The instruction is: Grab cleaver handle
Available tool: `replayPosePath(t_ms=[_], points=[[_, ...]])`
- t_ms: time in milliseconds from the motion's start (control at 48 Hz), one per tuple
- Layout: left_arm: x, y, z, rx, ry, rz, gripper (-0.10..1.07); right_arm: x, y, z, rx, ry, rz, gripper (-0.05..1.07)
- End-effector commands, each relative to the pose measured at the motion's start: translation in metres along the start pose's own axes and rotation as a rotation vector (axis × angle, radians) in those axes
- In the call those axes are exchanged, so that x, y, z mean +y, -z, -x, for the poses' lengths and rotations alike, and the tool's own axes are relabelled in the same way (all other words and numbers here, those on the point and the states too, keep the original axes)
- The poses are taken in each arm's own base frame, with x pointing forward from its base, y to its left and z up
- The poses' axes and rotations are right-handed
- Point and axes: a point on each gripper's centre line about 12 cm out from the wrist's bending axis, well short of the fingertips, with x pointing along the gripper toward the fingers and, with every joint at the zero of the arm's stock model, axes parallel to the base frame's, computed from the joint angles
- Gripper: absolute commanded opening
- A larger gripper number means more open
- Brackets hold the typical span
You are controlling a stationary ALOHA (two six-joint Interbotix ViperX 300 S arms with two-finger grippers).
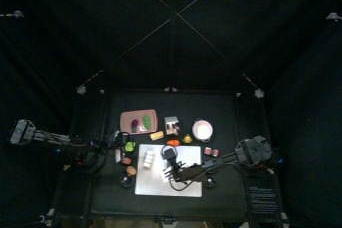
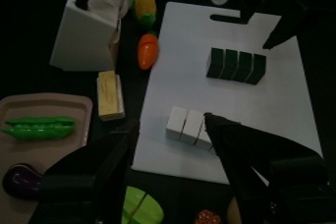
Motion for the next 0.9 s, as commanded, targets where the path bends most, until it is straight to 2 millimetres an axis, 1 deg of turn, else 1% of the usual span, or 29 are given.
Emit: replayPosePath(t_ms=[0,83,271,375,396,500,771,875], points=[[-0.001,-0.010,0.001,-0.025,0.004,0.005,0.91,0.003,-0.020,0.039,-0.059,-0.084,0.016,0.93],[-0.001,-0.011,0.001,-0.028,0.004,0.010,0.91,0.002,-0.030,0.053,-0.084,-0.112,0.028,0.93],[-0.001,-0.010,0.001,-0.025,0.004,0.006,0.91,-0.008,-0.063,0.085,-0.187,-0.161,0.004,0.93],[-0.001,-0.010,0.001,-0.025,0.004,0.006,0.91,-0.017,-0.080,0.100,-0.260,-0.172,-0.002,0.93],[-0.001,-0.010,0.001,-0.026,0.004,0.010,0.91,-0.020,-0.086,0.106,-0.282,-0.178,-0.008,0.93],[-0.001,-0.010,0.001,-0.025,0.004,0.014,0.91,-0.033,-0.102,0.121,-0.348,-0.183,-0.019,0.93],[-0.001,-0.011,0.001,-0.027,0.005,0.016,0.91,-0.059,-0.127,0.135,-0.533,-0.146,0.039,0.93],[-0.001,-0.011,0.001,-0.026,0.005,0.014,0.91,-0.070,-0.135,0.129,-0.571,-0.106,0.047,0.93]])
